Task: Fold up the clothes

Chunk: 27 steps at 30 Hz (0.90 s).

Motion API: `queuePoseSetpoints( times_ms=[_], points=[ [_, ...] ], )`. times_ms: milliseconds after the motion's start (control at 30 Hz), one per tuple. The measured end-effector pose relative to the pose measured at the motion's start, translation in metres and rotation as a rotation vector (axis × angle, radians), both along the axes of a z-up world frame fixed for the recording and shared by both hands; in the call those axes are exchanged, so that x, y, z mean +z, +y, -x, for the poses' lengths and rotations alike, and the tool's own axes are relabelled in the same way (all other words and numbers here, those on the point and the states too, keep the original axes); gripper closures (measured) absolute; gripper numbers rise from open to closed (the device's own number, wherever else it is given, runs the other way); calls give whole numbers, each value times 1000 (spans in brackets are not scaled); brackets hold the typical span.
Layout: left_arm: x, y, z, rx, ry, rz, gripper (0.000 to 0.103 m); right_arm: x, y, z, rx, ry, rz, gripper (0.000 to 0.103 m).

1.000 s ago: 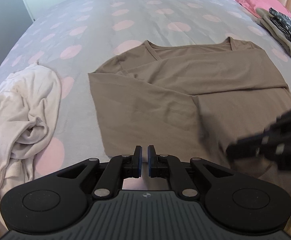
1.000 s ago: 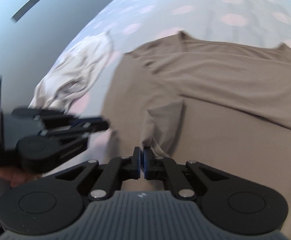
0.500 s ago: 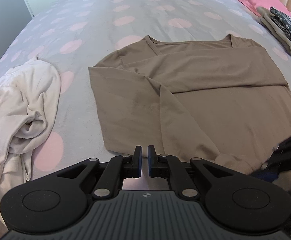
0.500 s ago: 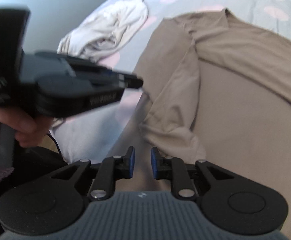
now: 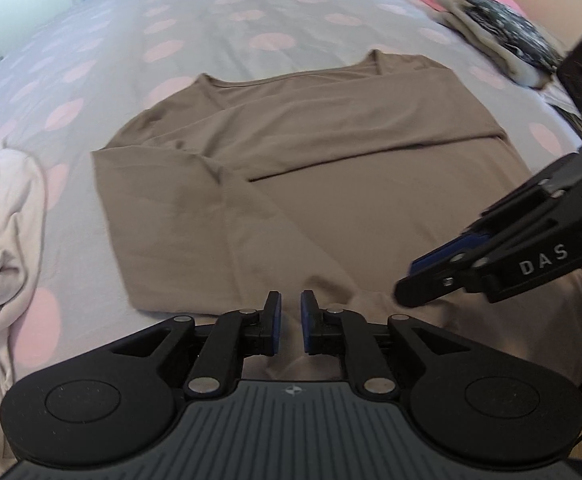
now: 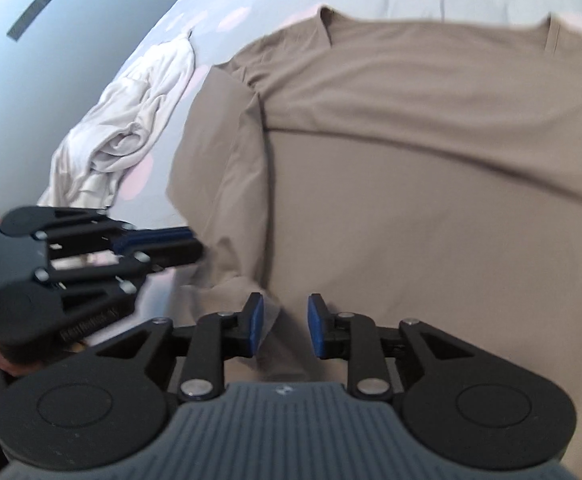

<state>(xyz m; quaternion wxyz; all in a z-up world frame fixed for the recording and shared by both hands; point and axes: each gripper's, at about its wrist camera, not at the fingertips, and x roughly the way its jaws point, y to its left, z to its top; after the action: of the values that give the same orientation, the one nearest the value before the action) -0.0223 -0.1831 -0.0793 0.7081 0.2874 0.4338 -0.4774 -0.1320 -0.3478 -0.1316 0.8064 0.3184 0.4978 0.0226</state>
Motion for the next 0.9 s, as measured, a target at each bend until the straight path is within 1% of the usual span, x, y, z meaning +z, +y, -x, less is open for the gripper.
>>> queuePoseSetpoints(
  times_ms=[100, 133, 233, 400, 500, 567, 600, 633, 700, 767, 867, 900],
  points=[
    [-6, -4, 7, -43, 14, -20, 94, -4, 0, 2, -10, -1, -45, 76],
    [-7, -5, 9, -50, 8, -27, 94, -5, -1, 3, -16, -3, -69, 86],
    [-9, -6, 13, -63, -2, -40, 94, -1, -5, 7, -39, -26, -102, 99],
    [-9, -4, 9, -44, 7, -31, 94, 10, -15, 10, -99, -70, -86, 101],
    [-9, -4, 7, -28, -3, -39, 94, 18, -19, 12, -111, -115, -61, 101],
    [-11, -4, 6, -19, -10, -54, 94, 23, -16, 11, -84, -137, -19, 101],
    [-12, -5, 5, -14, -14, -62, 94, 24, -13, 10, -63, -138, 4, 100],
    [-14, -5, 4, -10, -21, -76, 94, 25, -10, 8, -43, -137, 23, 96],
    [-17, -4, 3, 3, -34, -106, 94, 26, -5, 6, -12, -136, 57, 96],
    [-20, -3, 2, 14, -39, -125, 94, 27, -7, 5, -9, -142, 84, 94],
    [-21, 1, -1, 28, -37, -133, 94, 27, -13, 4, -33, -146, 108, 83],
    [-21, 1, -2, 29, -37, -134, 93, 26, -14, 3, -37, -144, 108, 76]
  ],
)
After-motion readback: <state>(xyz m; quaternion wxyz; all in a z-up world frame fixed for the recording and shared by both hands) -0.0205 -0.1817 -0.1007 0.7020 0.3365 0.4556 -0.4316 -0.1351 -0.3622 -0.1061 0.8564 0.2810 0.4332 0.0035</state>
